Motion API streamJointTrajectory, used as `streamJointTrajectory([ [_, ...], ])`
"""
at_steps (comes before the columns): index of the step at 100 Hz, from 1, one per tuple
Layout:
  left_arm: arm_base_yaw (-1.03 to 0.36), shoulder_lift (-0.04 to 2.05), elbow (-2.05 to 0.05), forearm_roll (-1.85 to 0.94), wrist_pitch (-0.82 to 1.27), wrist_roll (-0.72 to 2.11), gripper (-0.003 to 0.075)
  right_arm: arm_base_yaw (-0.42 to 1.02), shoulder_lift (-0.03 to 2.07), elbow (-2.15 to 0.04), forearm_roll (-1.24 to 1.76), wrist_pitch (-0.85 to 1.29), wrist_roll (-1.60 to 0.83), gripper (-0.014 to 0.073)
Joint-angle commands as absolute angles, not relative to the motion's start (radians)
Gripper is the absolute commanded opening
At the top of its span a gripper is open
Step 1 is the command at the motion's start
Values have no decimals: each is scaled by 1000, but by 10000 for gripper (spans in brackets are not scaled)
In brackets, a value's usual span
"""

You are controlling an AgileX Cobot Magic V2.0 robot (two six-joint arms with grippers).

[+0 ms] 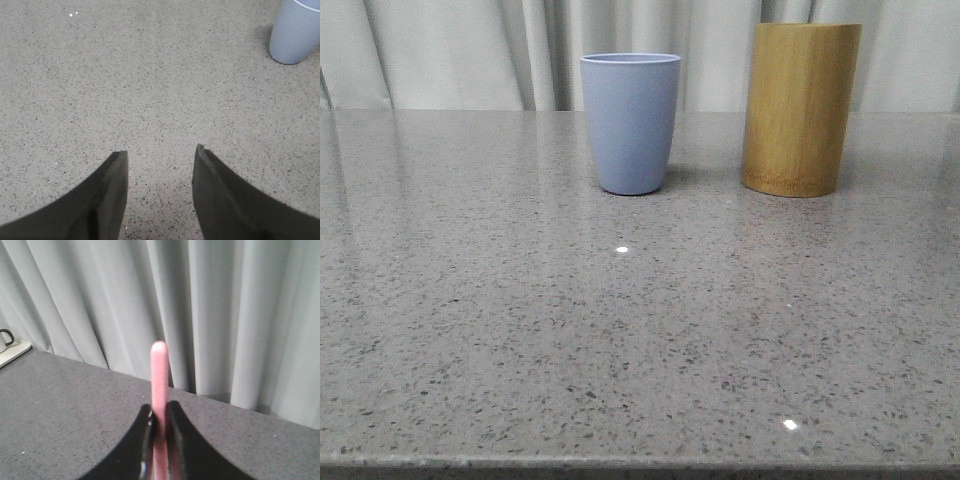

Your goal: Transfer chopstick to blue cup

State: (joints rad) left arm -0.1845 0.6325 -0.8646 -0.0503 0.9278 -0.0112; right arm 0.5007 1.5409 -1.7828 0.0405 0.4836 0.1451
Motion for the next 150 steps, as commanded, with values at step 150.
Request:
streamJointTrajectory([
  [150,-181,633,-888,-51,838,-22,302,511,1679,-1815,32,463,138,280],
])
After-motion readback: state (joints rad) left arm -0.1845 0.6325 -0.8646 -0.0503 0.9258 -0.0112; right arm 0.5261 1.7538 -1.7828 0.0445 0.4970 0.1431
